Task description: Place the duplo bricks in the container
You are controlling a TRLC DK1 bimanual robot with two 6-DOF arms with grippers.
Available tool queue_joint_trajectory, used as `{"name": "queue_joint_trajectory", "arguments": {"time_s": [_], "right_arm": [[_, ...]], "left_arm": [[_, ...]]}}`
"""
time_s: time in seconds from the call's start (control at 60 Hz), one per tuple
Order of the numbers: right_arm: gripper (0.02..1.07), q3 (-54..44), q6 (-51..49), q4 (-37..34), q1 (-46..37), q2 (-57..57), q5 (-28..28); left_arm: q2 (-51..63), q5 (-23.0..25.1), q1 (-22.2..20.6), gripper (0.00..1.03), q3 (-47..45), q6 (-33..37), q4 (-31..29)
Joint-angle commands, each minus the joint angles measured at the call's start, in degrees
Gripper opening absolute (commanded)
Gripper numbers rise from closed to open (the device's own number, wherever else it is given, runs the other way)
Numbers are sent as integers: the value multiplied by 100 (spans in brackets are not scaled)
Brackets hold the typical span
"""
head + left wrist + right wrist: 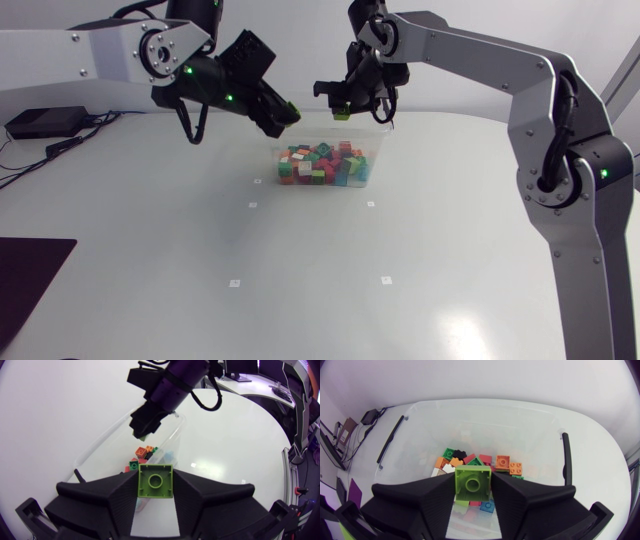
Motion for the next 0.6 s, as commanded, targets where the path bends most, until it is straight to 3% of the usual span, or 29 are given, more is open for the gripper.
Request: {"name": "queue_joint_trajectory", "arguments": {"time_s": [0.0, 0.1, 0.317, 0.583], "right_arm": [[84, 231, -37, -149, 17, 146, 86], [92, 195, -37, -211, 0, -4, 121], [94, -569, -55, 53, 9, -821, 271], [95, -2705, -283, 1029, 9, -2509, 525]], "left_arm": [[316, 39, 67, 33, 351, -224, -12], [580, 39, 85, 34, 685, -330, -12], [1010, 39, 129, 34, 1238, -549, 32], [1643, 39, 137, 34, 1827, -857, 234]]}}
